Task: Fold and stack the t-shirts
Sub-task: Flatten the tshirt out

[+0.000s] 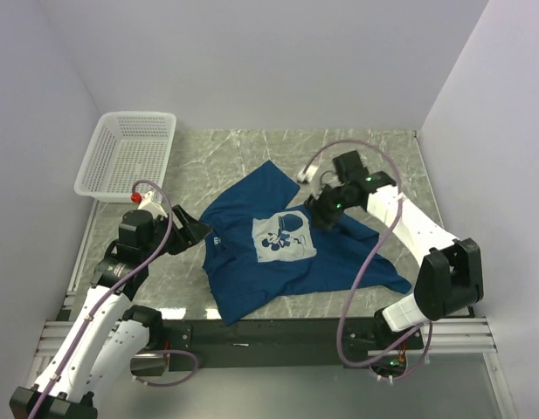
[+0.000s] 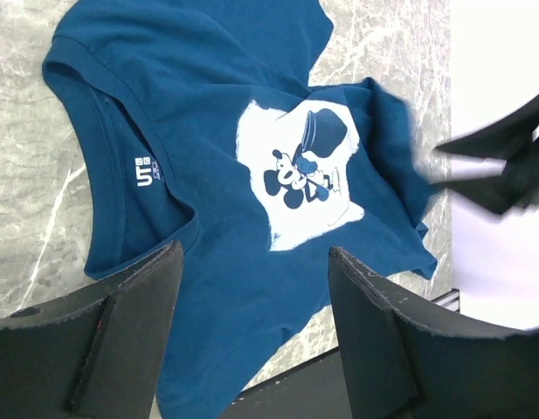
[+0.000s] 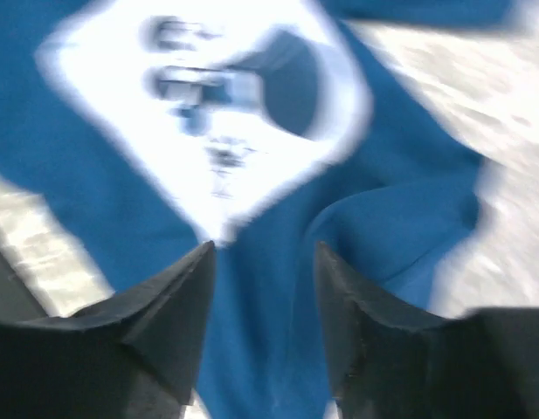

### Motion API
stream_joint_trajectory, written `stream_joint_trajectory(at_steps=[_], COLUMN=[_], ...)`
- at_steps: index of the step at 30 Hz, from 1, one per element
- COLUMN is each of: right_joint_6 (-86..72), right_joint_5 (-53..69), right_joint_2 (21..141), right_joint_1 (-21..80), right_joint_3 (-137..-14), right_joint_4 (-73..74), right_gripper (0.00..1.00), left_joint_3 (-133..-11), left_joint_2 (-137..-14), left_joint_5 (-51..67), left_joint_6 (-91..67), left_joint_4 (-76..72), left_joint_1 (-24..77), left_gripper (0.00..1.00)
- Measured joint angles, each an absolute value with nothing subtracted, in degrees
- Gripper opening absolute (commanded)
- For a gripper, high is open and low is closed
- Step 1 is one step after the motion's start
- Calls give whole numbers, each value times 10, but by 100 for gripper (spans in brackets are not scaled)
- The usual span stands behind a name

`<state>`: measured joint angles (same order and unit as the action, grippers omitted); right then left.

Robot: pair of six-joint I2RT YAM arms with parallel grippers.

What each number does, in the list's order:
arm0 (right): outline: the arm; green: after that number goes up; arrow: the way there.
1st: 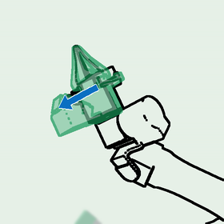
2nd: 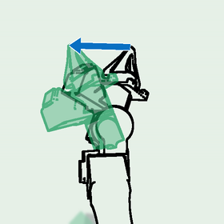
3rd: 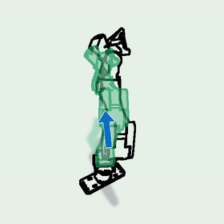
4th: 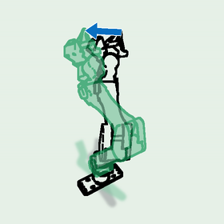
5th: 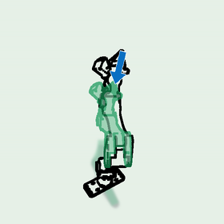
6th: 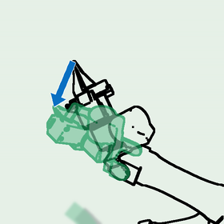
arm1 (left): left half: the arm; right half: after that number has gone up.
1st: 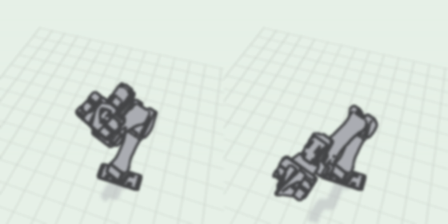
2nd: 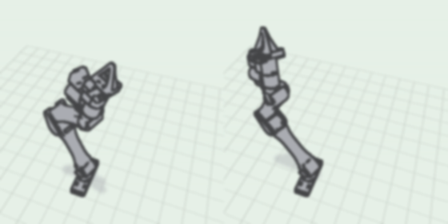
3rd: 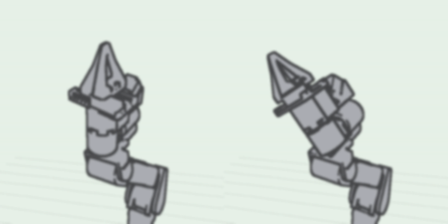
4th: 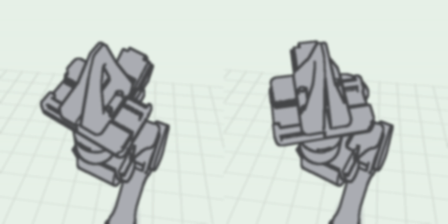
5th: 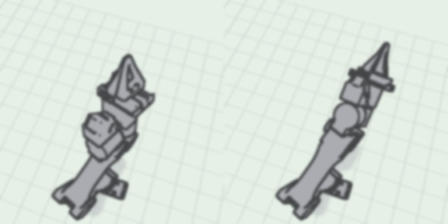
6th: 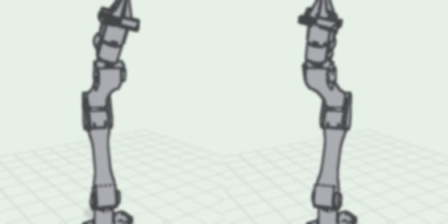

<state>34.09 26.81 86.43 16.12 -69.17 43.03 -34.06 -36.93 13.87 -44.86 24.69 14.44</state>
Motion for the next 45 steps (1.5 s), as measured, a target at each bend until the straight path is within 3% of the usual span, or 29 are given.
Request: stream_joint_trajectory(at_steps=[4, 12, 16, 31, 33, 36, 37, 38, 45], right_joint_6=[363, 337, 332, 244, 239, 235, 232, 234, 239], right_joint_5=[287, 274, 275, 234, 232, 229, 229, 229, 239], right_joint_2=[846, 847, 849, 919, 928, 934, 934, 934, 915], right_joint_1=[210, 107, 111, 137, 138, 142, 143, 145, 149], right_joint_3=[-639, -627, -621, -585, -585, -584, -584, -584, -591], right_joint_4=[437, 437, 437, 402, 399, 397, 396, 396, 412], right_gripper=[61, 56, 51, 55, 50, 28, 11, 1, 0], left_joint_3=[-341, -340, -331, -312, -311, -311, -311, -311, -311], left_joint_2=[-369, -361, -357, -340, -340, -340, -340, -340, -340], left_joint_5=[143, 146, 152, 158, 158, 161, 162, 162, 163], left_joint_6=[-449, -449, -450, -462, -462, -462, -462, -462, -462], left_joint_4=[247, 247, 244, 245, 245, 244, 244, 244, 245], left_joint_1=[144, 144, 144, 144, 144, 144, 144, 144, 144], left_gripper=[73, 73, 73, 73, 73, 73, 73, 73, 73])
